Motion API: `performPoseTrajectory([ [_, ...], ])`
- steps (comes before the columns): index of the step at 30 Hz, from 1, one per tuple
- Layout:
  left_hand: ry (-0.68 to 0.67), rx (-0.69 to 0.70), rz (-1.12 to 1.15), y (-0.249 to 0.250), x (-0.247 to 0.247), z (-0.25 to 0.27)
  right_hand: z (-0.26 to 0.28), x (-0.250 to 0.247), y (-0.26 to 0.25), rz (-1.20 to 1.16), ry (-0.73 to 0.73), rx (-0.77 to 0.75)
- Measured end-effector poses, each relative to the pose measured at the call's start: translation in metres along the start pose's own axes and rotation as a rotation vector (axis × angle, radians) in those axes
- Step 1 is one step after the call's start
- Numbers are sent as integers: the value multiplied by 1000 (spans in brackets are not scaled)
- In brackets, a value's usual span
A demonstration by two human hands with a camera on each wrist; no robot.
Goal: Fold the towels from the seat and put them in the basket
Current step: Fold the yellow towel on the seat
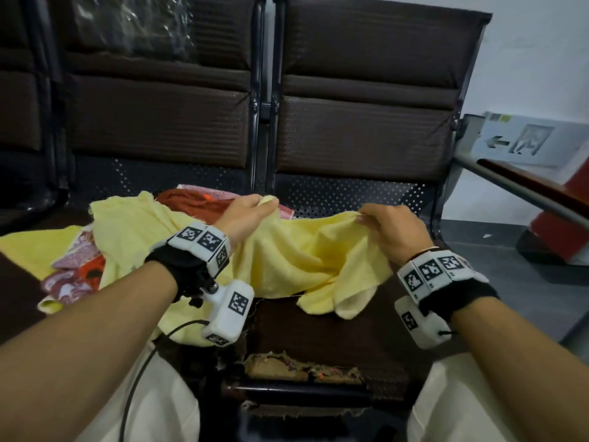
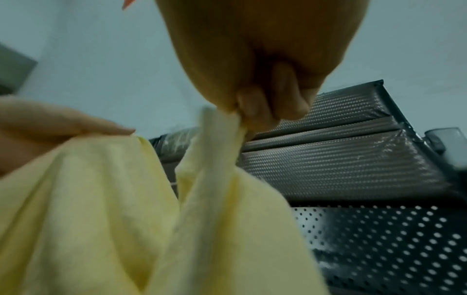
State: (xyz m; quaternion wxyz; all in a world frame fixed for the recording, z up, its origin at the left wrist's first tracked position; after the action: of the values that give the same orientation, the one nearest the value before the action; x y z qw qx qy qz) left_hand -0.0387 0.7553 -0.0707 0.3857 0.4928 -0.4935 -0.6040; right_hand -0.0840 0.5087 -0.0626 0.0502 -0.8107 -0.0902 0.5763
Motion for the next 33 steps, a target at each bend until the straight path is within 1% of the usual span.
performPoseTrajectory([
  [3, -45, 40, -54, 2, 6, 2, -2, -2, -10, -40, 52, 19],
  [5, -66, 80, -76, 4, 8, 3, -5, 1, -16, -152, 26, 39],
  [8, -101, 118, -68, 8, 13, 5, -7, 10, -28, -311, -89, 42],
  [11, -130, 75, -10, 11, 20, 6, -7, 19, -39, -469, -209, 33],
  [13, -168, 43, 28, 14, 25, 6, -6, 19, -49, -585, -258, -48],
  [15, -199, 37, 31, 16, 27, 7, -3, 20, -59, -704, -364, -147],
  [16, -205, 51, 11, 17, 27, 6, 0, 21, -61, -740, -424, -165],
  [17, -204, 75, -20, 17, 25, 6, 1, 22, -61, -766, -451, -154],
  [19, -199, 152, -127, 15, 22, 5, -1, 19, -56, -845, -399, -78],
  [22, -158, 318, -435, 9, 18, 2, -6, 8, -40, -1123, -259, 121],
  [24, -52, 414, -691, 6, 13, -2, -7, 0, -31, -1233, -160, 178],
  [26, 45, 443, -816, 6, 4, -7, -10, -8, -24, -1331, -53, 230],
  [28, 130, 451, -823, 7, -7, -13, -14, -17, -18, -1430, 55, 263],
  [30, 188, 427, -783, 8, -15, -15, -17, -25, -13, -1496, 159, 273],
  [32, 195, 356, -701, 7, -19, -14, -18, -26, -9, -1488, 232, 302],
  [33, 170, 303, -648, 7, -19, -13, -19, -23, -7, -1427, 250, 330],
])
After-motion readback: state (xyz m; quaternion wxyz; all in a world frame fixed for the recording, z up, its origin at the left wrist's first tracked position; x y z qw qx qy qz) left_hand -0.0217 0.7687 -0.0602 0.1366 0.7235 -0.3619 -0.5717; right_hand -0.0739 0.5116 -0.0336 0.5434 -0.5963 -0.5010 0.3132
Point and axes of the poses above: each hand's wrist, its own z-axis away from the middle knuckle, its own x-axis out of the palm, y = z × x, the point moved 4 cm from there along -z, towards the middle knuckle, and after that the axes turned 1 degree about z, right-handed, at the moved point
